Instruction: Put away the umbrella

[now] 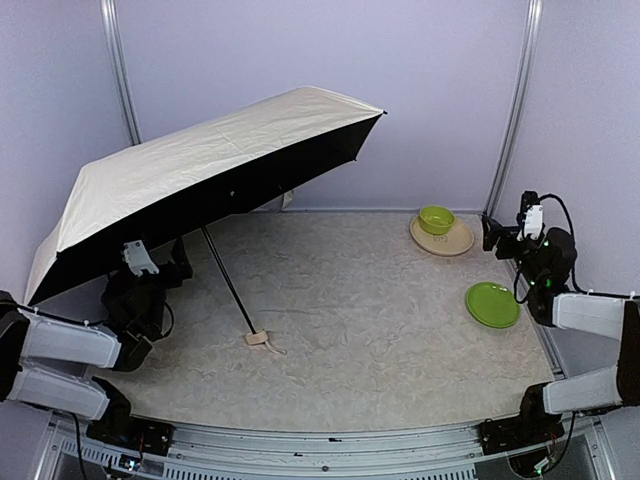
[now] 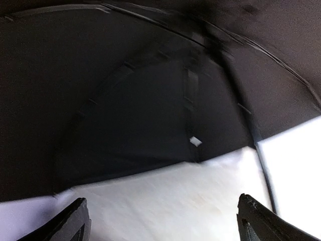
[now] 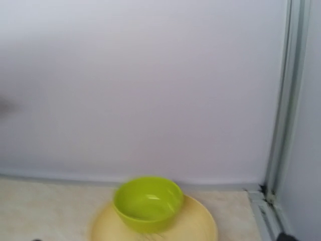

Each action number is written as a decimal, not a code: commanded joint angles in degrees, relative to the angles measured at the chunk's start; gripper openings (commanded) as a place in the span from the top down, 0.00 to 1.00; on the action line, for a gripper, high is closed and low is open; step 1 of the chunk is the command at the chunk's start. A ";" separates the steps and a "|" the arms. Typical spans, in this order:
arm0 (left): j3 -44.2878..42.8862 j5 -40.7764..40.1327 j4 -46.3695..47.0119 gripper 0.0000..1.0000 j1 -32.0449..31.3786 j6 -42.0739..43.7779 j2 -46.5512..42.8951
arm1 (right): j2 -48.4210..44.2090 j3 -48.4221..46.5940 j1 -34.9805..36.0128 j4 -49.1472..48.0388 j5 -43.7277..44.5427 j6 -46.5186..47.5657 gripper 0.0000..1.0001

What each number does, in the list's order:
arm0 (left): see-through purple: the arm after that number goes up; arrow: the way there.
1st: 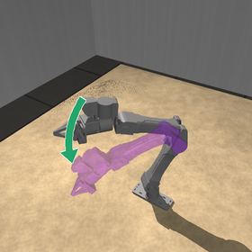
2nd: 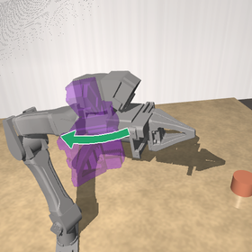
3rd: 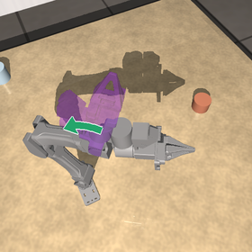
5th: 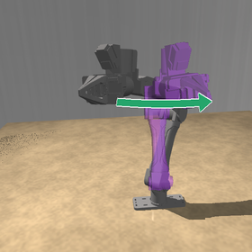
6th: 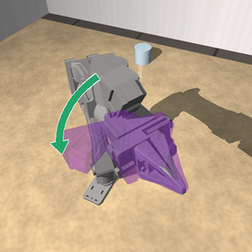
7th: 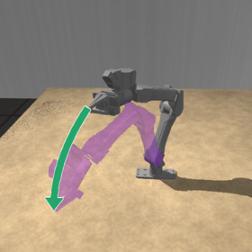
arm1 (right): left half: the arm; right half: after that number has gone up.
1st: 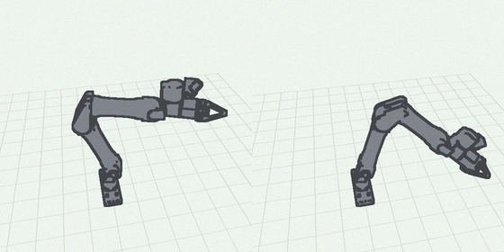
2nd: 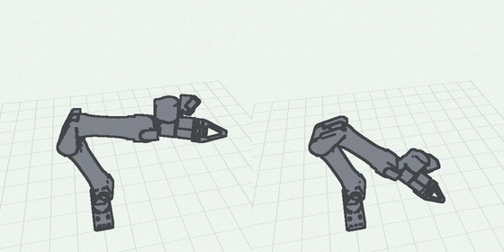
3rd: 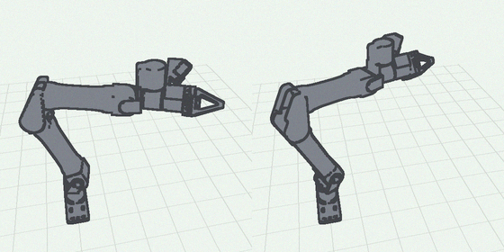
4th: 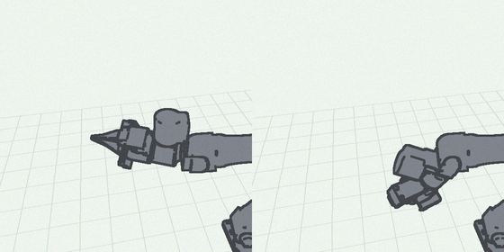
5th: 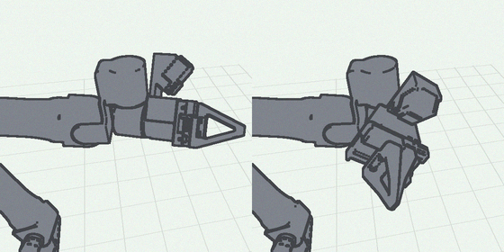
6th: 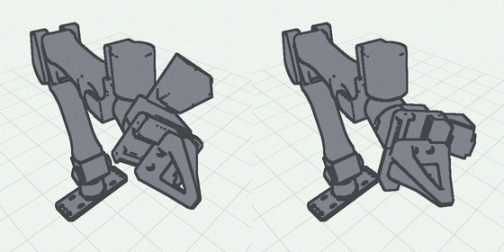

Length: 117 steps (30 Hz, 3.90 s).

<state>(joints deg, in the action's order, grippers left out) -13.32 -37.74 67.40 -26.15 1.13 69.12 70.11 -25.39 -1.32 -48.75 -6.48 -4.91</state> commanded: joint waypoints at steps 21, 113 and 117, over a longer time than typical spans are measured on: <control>-5.22 26.86 21.67 0.36 -7.12 -37.08 28.39 | -12.62 -7.07 26.86 26.13 -7.27 -16.67 0.10; 1.57 30.20 28.82 1.00 -23.86 -25.29 24.54 | 54.90 -80.06 56.72 38.55 -5.42 -13.44 0.10; 0.78 31.21 24.14 1.00 -23.86 -23.91 22.86 | 55.73 -80.87 56.87 39.11 -7.84 -12.51 0.18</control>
<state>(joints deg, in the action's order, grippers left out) -11.77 -7.49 87.48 -49.69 -28.32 94.74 124.55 -103.96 55.29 -12.01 -11.07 -18.70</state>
